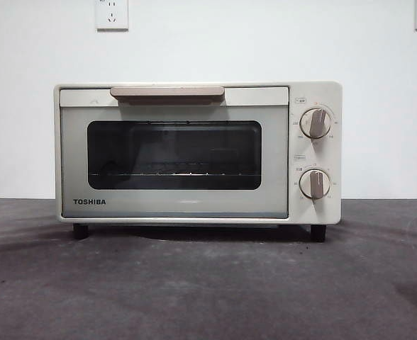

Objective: The left arm flap open the oven, the right arm pick bread and place it into oven, the left arm flap close the oven

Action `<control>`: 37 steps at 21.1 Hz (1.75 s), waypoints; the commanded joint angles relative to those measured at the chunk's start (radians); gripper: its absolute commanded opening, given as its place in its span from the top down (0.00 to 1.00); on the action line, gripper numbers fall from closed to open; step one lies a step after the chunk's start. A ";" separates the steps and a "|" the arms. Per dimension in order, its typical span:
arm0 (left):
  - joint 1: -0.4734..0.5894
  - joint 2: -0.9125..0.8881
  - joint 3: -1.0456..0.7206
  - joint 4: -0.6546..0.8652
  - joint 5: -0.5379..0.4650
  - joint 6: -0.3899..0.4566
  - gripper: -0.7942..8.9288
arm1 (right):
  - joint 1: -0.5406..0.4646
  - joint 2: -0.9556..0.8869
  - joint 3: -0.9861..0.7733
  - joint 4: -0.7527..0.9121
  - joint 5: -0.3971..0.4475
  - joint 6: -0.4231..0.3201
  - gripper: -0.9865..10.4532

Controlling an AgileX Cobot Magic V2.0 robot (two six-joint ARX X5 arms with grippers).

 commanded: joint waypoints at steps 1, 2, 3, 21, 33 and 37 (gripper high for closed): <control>-0.010 0.006 0.020 0.014 0.004 0.024 0.57 | 0.004 0.005 0.016 0.008 0.000 0.001 0.83; -0.011 0.006 0.020 0.014 0.004 0.024 0.47 | 0.004 0.005 0.016 0.008 0.001 0.005 0.77; -0.013 0.006 0.020 0.014 0.003 0.024 0.41 | 0.004 0.005 0.016 0.008 0.001 0.010 0.70; -0.022 0.006 0.020 0.015 0.000 0.024 0.48 | 0.004 0.162 -0.002 -0.203 0.025 0.135 0.54; -0.022 0.006 0.020 0.014 -0.008 0.024 0.48 | 0.067 0.539 -0.067 -0.297 0.240 0.186 0.54; -0.022 0.006 0.020 0.014 -0.008 0.024 0.48 | 0.086 0.567 -0.245 -0.123 0.310 0.243 0.54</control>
